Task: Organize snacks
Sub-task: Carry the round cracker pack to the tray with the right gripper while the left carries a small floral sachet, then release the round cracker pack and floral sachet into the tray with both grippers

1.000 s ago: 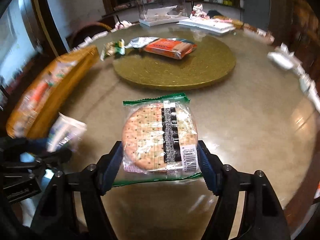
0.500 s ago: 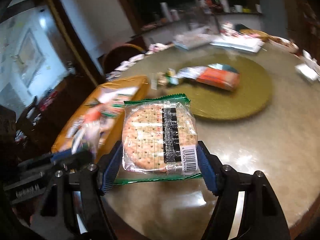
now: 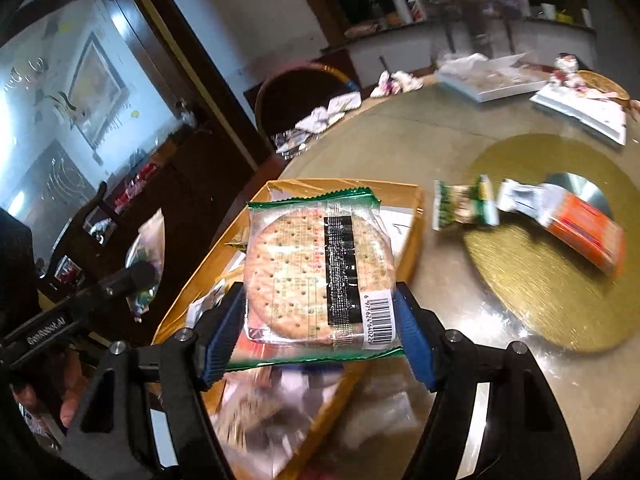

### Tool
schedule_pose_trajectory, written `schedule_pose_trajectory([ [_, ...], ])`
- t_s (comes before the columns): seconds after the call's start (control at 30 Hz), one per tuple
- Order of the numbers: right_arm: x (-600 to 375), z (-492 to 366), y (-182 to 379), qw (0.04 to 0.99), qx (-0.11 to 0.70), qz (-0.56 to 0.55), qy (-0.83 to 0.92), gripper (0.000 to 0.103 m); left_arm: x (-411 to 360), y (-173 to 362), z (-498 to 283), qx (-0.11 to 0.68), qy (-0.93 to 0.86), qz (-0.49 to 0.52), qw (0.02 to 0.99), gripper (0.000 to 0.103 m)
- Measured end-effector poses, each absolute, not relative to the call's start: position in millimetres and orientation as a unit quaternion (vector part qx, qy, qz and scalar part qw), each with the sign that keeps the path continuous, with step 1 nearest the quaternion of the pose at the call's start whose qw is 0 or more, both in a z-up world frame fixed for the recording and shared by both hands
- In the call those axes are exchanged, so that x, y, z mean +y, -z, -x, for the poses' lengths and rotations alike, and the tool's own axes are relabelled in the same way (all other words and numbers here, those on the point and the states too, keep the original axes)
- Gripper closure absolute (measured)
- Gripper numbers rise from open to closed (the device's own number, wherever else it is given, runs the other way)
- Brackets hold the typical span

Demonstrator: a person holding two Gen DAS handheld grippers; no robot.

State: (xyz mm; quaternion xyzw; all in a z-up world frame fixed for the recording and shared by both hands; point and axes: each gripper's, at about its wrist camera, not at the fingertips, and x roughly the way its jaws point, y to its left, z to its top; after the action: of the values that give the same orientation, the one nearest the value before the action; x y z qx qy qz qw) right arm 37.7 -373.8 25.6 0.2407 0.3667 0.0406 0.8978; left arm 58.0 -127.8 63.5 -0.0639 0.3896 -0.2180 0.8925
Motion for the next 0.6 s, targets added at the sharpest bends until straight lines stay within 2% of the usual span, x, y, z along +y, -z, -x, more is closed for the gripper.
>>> schedule_pose_trajectory([
  [0.33, -380.5, -128.3, 11.9, 0.875, 0.428, -0.227, -0.027, 0.03, -160.7, -21.8, -144.3, 0.458, 0.205, 0.019, 0.865, 0.069],
  [0.5, -379.4, -142.7, 19.8, 0.87, 0.442, -0.218, -0.026, 0.03, -169.1, -4.6, -162.8, 0.487, 0.198, 0.012, 0.85, 0.069],
  [0.6, -375.2, -146.0, 21.1, 0.873, 0.445, -0.199, -0.021, 0.029, -166.6, 2.0, -169.6, 0.499, 0.197, 0.027, 0.843, 0.06],
])
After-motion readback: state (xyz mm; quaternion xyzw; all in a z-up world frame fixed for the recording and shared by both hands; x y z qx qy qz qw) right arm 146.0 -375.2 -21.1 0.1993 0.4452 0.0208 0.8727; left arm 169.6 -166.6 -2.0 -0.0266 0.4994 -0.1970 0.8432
